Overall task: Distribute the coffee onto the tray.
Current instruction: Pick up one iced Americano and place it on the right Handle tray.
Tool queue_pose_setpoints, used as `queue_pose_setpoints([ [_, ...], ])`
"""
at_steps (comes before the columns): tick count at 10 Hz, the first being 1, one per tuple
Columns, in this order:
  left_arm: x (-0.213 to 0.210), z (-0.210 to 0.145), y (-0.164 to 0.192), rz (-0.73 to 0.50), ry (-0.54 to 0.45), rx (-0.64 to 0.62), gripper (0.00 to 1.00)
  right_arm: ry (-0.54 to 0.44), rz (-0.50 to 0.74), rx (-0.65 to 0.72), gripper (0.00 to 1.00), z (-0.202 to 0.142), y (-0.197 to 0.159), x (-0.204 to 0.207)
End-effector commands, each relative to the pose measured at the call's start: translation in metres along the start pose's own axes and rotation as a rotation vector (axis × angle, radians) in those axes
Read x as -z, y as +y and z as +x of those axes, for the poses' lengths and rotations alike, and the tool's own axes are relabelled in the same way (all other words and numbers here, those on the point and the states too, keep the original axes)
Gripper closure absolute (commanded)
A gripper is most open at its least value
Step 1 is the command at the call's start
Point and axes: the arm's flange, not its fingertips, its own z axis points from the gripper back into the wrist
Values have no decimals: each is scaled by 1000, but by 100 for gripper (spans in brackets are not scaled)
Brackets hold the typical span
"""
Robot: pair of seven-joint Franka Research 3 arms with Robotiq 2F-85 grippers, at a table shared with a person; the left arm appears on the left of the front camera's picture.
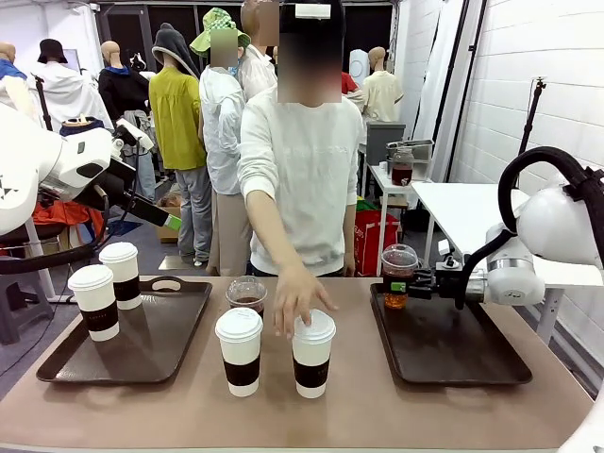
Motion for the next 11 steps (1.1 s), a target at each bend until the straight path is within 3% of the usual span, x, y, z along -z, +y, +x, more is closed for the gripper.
queue_pose_setpoints([
  [1,0,0,1,-4,-3,2,0,-4,-27,20,37,1,-9,4],
  [2,0,0,1,-4,-3,2,0,8,-27,24,37,0,-8,5],
  [4,0,0,1,-4,-3,2,0,20,-24,40,1,0,-7,4],
  [11,0,0,1,-4,-3,2,0,30,-60,96,0,-4,16,-22],
])
